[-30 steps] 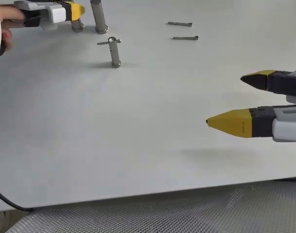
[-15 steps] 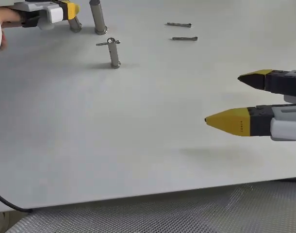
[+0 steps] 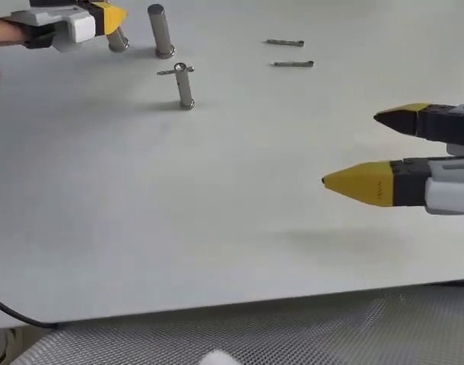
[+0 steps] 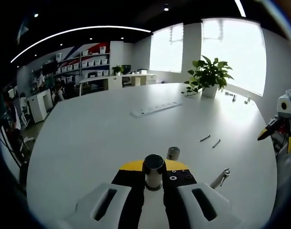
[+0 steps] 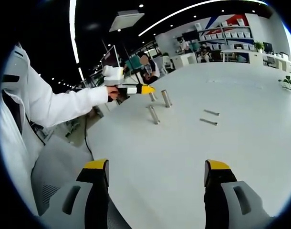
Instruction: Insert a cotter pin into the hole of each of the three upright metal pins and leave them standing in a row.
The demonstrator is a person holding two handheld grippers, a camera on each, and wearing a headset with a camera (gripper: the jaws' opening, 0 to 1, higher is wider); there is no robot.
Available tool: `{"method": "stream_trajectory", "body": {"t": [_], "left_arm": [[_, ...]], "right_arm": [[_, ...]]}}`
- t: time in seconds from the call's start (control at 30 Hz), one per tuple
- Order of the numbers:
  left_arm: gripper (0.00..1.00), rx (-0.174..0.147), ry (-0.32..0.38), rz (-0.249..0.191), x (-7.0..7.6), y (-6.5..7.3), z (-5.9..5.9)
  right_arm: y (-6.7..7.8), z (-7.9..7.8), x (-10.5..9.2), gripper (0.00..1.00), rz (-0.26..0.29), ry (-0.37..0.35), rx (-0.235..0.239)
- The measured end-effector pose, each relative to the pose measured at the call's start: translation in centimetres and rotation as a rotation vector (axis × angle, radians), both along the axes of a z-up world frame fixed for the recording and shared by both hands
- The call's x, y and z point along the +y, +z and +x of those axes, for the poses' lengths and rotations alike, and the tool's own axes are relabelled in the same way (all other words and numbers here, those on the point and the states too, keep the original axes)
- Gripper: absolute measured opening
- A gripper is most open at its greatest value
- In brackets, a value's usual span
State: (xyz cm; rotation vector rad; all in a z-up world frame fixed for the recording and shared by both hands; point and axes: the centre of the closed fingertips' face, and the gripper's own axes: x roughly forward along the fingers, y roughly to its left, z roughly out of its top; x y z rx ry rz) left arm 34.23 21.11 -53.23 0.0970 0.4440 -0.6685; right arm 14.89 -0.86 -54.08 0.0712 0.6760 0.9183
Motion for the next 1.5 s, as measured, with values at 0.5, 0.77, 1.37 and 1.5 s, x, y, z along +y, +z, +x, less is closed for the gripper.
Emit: {"method": "stream_trajectory", "body": {"t": [0.5,0.77,1.37,1.5], "left_arm": [[0.11,-0.098,-0.125,-0.071,-5.0,7.2,-5.4],[0.11,-0.080,-0.188,-0.082,-8.6,6.8,-8.5],[0.11,0.042,-0.255,-0.079,-14.0,1.1,-12.0],[0.11,0.061,-0.289,-0.054,-14.6,0.2,-12.7]], "right_arm": [[0.8,-0.1,-0.6,0.79,0.017,-0.003,-0.042],[1.3,-0.6,-1.2,0.80,0.031,-0.007,-0.052],[0.9,-0.8,-1.8,0.79,0.049,-0.024,-0.041],[0.9,-1.0,-1.7,0.79,0.050,-0.024,-0.040]]}}
